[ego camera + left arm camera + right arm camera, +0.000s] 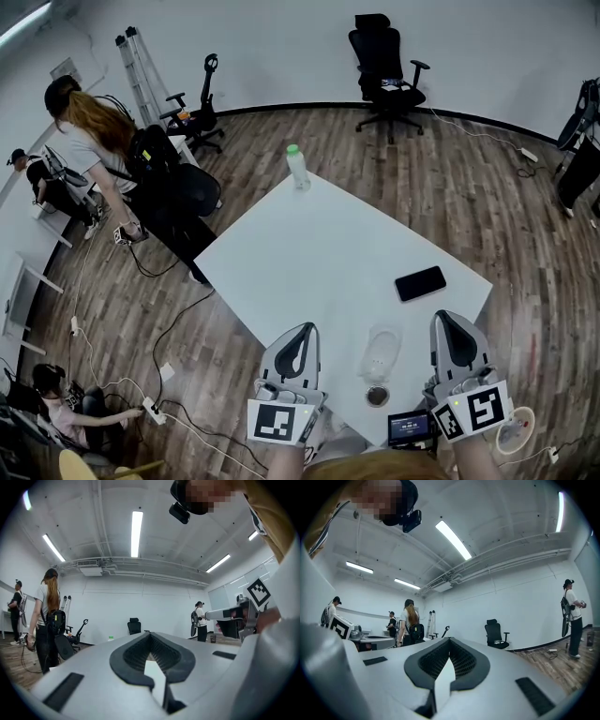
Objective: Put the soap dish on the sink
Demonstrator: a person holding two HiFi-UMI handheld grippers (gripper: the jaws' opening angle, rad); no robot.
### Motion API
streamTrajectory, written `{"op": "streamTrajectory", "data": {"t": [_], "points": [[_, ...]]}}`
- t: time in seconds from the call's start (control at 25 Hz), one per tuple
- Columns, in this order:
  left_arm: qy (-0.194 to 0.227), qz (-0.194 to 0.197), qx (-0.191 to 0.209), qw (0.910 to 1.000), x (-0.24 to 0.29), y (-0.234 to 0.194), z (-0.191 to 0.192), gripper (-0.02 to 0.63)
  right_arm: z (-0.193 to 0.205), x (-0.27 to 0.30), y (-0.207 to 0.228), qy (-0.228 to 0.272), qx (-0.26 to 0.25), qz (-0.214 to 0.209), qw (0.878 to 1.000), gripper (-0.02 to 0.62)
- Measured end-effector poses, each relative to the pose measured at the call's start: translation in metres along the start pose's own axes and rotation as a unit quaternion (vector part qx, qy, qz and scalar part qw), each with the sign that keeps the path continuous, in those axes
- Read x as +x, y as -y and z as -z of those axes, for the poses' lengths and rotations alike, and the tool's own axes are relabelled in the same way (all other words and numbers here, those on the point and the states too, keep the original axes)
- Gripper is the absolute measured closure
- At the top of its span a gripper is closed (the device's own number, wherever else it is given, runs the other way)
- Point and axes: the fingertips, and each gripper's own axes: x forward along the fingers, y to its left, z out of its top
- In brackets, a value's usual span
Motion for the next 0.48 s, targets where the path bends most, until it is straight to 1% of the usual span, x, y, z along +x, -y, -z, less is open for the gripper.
{"op": "streamTrajectory", "data": {"t": [0.28,0.48], "points": [[-0.001,-0.003,0.006,1.0000,-0.0045,0.0004,-0.0003,0.600,-0.0026,-0.0050,-0.0019,0.006,-0.005,0.000,1.000,0.588],[0.001,0.000,0.001,1.0000,-0.0034,0.0052,0.0023,0.600,0.0023,-0.0055,-0.0016,-0.005,-0.015,0.000,1.000,0.588]]}}
